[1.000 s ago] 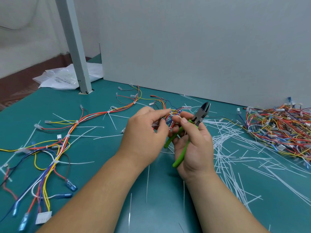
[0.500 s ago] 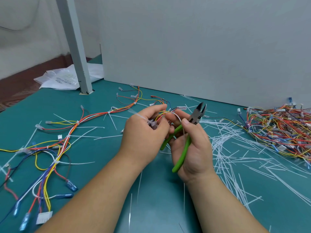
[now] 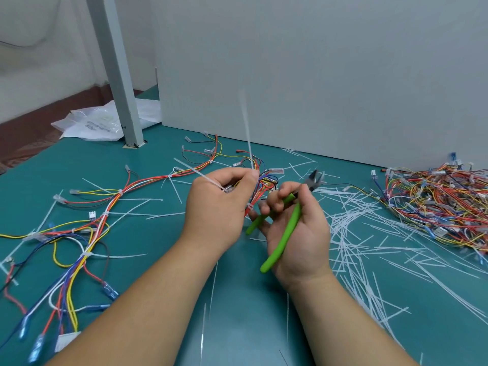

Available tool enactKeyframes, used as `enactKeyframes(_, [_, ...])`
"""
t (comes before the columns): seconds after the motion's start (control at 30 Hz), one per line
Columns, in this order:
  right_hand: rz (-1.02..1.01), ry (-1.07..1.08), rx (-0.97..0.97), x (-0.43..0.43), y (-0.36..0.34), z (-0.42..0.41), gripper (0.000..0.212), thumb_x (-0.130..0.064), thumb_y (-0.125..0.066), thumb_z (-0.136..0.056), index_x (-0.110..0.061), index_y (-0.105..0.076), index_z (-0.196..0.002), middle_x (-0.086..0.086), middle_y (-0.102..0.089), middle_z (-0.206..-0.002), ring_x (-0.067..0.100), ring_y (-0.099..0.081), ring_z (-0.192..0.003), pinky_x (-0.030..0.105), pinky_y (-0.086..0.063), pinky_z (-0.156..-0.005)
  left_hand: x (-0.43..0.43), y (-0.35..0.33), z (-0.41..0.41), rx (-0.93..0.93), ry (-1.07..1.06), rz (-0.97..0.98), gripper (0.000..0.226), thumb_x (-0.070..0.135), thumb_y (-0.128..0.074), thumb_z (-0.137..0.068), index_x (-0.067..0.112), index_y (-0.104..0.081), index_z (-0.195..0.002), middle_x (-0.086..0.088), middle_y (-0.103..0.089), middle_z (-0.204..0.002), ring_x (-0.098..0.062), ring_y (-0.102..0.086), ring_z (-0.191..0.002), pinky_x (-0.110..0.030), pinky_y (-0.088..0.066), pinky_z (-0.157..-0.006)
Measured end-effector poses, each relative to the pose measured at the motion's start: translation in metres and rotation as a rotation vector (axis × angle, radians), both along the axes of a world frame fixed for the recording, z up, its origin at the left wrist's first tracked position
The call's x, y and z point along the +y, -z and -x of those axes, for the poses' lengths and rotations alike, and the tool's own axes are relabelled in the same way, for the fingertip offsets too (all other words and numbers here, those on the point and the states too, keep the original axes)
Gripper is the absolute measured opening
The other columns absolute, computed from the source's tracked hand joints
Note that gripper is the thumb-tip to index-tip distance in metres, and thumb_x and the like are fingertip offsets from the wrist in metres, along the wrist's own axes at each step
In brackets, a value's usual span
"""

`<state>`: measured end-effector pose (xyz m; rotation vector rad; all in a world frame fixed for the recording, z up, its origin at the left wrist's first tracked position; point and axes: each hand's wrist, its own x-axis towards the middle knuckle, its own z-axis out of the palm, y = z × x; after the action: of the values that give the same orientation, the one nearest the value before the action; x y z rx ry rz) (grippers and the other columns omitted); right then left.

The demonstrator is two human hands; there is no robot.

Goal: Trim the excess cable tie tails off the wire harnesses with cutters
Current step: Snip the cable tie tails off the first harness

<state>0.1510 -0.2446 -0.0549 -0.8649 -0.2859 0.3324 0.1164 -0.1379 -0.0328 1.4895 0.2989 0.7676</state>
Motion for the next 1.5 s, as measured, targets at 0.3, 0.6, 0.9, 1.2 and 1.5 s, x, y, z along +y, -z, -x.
enactKeyframes(0.3, [0.345,0.243,-0.345,0.006,0.005,0.009,0.046,-0.043,-0.065,-0.077,-0.025,-0.053,-0.118,-0.014,-0.060,-0.086,0.010,-0.056,-0.078,0.031,-0.048,-0.077,0.003,0.005,0.001,-0.026,-0.122,-0.227,0.011,0.017,-0.072,-0.093,0.027,-0.077,-0.092,0.008,-0.073,-0.089,-0.006,-0.069,-0.082,-0.023,-0.054,-0.076])
enactKeyframes(0.6, [0.346,0.406,-0.353,0.006,0.004,0.015,0.004,-0.018,-0.061,-0.088,-0.016,-0.064,-0.089,0.003,-0.069,-0.082,0.018,-0.066,-0.080,0.034,-0.056,-0.078,0.000,0.008,0.006,-0.071,-0.176,-0.718,0.012,0.015,-0.074,-0.091,0.017,-0.080,-0.101,0.000,-0.058,-0.078,-0.011,-0.054,-0.072,-0.021,-0.044,-0.067])
enactKeyframes(0.9, [0.338,0.536,-0.267,0.006,0.010,0.005,0.010,-0.025,-0.063,-0.091,-0.018,-0.071,-0.090,-0.003,-0.077,-0.086,0.010,-0.073,-0.082,0.020,-0.054,-0.075,-0.001,0.006,0.007,-0.075,-0.112,-0.983,0.023,0.027,-0.062,-0.096,0.028,-0.080,-0.110,0.006,-0.046,-0.073,-0.022,-0.047,-0.073,-0.039,-0.046,-0.066])
enactKeyframes(1.2, [0.055,0.323,-0.028,0.005,0.003,0.000,0.022,-0.010,-0.058,-0.102,-0.014,-0.059,-0.081,0.000,-0.060,-0.067,0.013,-0.059,-0.064,0.034,-0.052,-0.073,0.000,0.014,0.003,-0.060,-0.110,-0.748,0.018,0.023,-0.072,-0.087,0.026,-0.080,-0.104,0.008,-0.061,-0.084,-0.023,-0.054,-0.086,-0.035,-0.047,-0.077])
enactKeyframes(1.5, [0.163,0.183,-0.117,0.002,0.001,0.009,0.029,-0.035,-0.070,-0.076,-0.022,-0.056,-0.098,-0.013,-0.058,-0.074,0.005,-0.056,-0.068,0.023,-0.046,-0.065,0.000,0.016,-0.003,-0.099,-0.085,-0.578,0.004,0.024,-0.070,-0.090,0.024,-0.074,-0.091,0.008,-0.068,-0.104,-0.017,-0.060,-0.110,-0.032,-0.044,-0.101])
